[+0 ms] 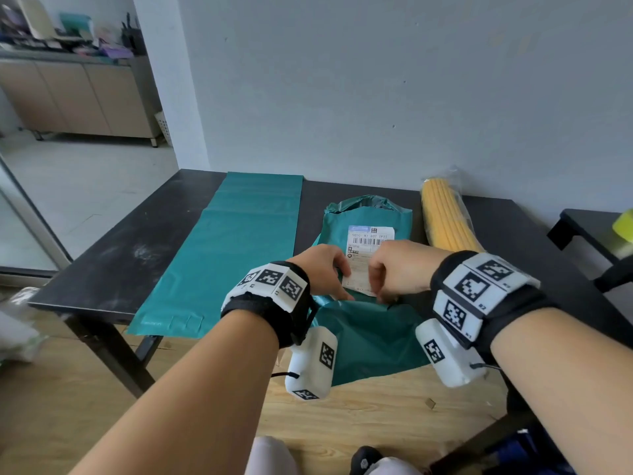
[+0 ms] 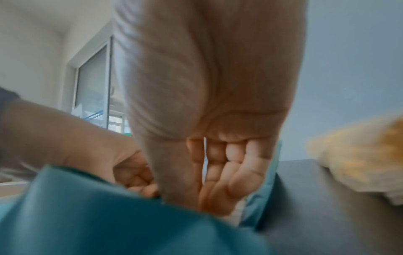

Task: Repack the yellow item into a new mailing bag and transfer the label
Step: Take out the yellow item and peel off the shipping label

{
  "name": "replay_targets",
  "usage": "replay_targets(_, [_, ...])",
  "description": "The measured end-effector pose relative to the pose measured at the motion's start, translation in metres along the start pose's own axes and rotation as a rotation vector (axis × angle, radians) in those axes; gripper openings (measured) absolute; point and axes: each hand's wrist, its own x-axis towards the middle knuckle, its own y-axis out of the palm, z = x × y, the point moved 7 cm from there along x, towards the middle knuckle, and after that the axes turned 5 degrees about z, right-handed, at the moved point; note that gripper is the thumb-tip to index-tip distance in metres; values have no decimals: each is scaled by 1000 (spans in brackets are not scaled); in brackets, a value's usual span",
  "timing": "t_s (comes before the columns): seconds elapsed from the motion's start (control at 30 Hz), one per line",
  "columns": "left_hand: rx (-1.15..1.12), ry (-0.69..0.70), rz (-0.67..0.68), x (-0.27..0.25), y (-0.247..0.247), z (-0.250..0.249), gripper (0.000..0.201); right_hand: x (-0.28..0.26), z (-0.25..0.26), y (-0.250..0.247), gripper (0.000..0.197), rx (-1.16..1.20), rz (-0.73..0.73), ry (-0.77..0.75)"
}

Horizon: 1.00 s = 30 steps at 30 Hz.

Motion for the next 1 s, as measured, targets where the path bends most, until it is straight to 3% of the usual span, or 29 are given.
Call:
replay_targets(0.13, [4, 17, -1, -3, -1, -2, 42, 9, 15, 1, 14, 127, -108, -87])
replay_targets(0.37, [-48, 25, -1, -1, 1, 1, 45, 14, 0, 7, 6, 321, -85, -71])
replay_targets(1.0, [-16, 24, 8, 2, 3, 1, 49, 16, -1, 10, 14, 234, -89, 8])
